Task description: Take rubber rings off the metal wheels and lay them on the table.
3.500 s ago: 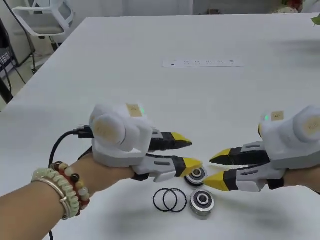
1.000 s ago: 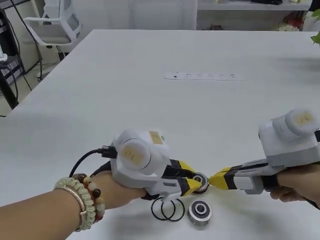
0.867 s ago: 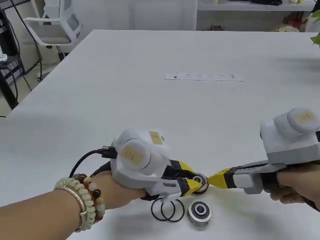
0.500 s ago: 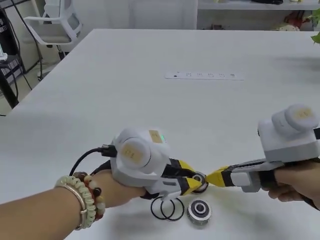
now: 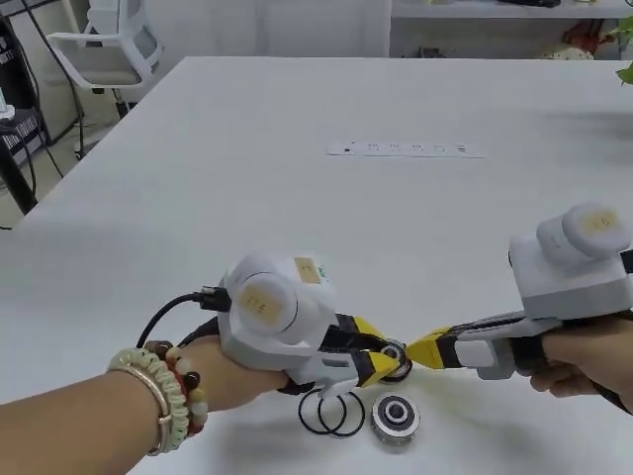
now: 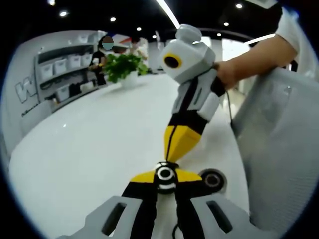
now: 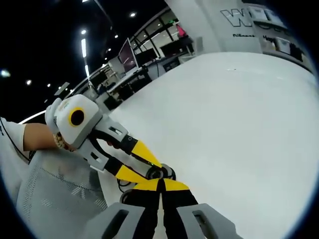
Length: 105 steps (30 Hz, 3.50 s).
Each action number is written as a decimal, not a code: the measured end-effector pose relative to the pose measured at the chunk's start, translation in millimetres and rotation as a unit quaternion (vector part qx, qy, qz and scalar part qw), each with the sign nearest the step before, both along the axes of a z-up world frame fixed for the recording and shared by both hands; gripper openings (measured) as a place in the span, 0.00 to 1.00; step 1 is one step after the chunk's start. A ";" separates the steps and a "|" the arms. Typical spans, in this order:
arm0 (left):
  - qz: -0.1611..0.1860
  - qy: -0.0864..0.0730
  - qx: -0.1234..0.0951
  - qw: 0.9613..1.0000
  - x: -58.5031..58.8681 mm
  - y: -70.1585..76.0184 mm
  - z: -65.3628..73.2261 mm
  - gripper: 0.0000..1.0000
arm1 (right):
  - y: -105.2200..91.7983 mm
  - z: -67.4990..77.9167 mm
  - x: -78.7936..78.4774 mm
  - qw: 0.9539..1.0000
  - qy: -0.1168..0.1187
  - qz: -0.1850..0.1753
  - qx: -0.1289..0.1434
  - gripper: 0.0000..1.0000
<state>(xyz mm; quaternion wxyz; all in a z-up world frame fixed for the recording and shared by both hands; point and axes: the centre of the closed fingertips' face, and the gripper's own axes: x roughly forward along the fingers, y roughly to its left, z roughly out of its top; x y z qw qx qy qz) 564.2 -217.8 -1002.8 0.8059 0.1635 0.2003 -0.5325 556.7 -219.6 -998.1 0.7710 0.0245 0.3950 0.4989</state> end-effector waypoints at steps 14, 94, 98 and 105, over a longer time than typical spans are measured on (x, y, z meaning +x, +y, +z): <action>0.000 -0.003 -0.001 1.000 0.3 -0.3 0.2 0.14 | 3.5 0.6 0.6 1.000 -0.022 0.020 -0.005 0.00; 0.070 -0.053 -0.024 0.996 -60.6 114.7 120.5 0.81 | 21.9 63.3 1.8 0.995 -0.069 0.018 0.068 0.00; 0.090 -0.043 -0.037 0.994 -64.7 123.0 116.4 0.84 | 30.4 68.9 -2.7 0.994 -0.073 0.028 0.076 0.00; 0.113 -0.032 -0.048 0.992 -67.0 129.7 107.7 0.88 | 43.9 69.8 -12.6 0.993 -0.072 0.048 0.079 0.00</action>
